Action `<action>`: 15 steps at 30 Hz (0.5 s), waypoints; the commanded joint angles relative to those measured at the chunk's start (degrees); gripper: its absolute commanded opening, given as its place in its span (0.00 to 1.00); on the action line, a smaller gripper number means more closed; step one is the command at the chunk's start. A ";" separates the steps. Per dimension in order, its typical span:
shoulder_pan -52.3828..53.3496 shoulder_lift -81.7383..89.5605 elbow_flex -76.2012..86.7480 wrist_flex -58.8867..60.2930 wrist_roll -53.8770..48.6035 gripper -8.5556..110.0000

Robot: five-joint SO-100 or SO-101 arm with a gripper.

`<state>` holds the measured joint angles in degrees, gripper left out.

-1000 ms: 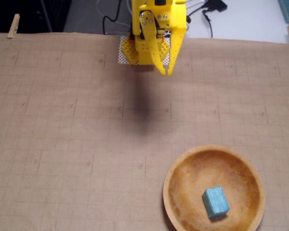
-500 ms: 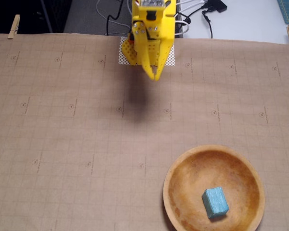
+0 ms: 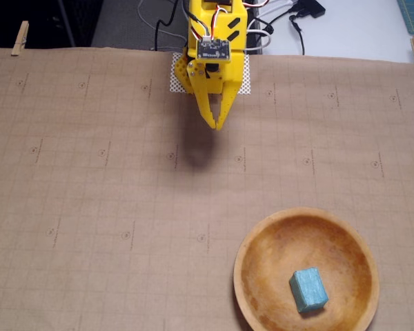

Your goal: Grasp a blue block and put it in the bowl.

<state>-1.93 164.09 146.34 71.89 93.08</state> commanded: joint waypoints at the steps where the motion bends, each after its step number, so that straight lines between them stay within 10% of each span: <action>1: 0.35 5.89 1.58 -0.88 -0.44 0.05; 15: 0.26 24.61 19.60 -0.53 0.09 0.05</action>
<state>-1.85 185.89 165.85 71.89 93.08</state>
